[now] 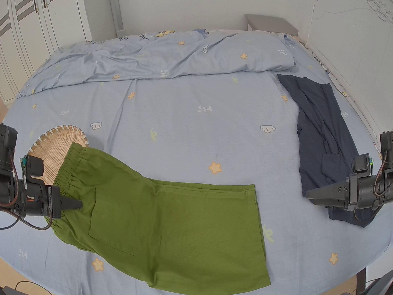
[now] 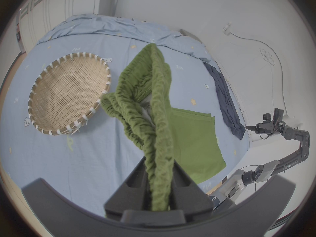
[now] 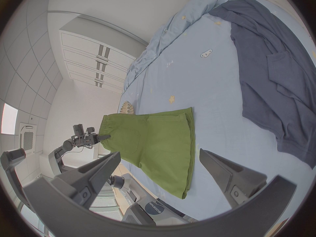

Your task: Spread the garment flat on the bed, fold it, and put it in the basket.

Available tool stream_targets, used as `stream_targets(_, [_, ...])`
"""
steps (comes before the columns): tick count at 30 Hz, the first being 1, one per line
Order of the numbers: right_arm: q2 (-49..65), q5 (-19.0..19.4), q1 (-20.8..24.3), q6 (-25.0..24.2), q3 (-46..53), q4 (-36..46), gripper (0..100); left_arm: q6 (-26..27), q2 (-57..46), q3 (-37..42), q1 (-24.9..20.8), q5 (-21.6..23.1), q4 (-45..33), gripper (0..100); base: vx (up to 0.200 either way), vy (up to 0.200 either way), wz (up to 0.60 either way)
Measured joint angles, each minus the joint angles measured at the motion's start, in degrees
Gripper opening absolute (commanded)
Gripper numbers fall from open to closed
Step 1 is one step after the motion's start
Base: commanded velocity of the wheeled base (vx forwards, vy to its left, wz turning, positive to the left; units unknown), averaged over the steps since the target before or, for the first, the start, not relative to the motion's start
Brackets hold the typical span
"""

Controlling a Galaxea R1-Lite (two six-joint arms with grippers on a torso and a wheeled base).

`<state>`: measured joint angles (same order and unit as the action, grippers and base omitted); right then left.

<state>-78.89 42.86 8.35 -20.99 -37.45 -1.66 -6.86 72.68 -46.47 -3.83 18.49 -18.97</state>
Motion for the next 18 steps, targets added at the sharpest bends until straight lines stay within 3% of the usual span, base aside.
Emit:
stream_targets(6, [0.0, -0.1, 0.5, 0.0, 0.1, 0.0, 100, -6.5, 0.4, -5.2, -15.1, -10.0, -1.6, 0, 0.0, 0.0, 0.0])
stream_targets(10, [0.0, -0.7, 1.1, 0.0, 0.2, -0.1, 100, -10.2, 3.1, -9.7, -23.8, -14.3, -2.2, 0, 0.0, 0.0, 0.0])
stream_targets(18, [0.0, -3.2, 2.6, 0.0, 0.7, -0.4, 100, -13.8, 11.6, -16.5, -35.9, -19.5, -2.0, 0, 0.0, 0.0, 0.0])
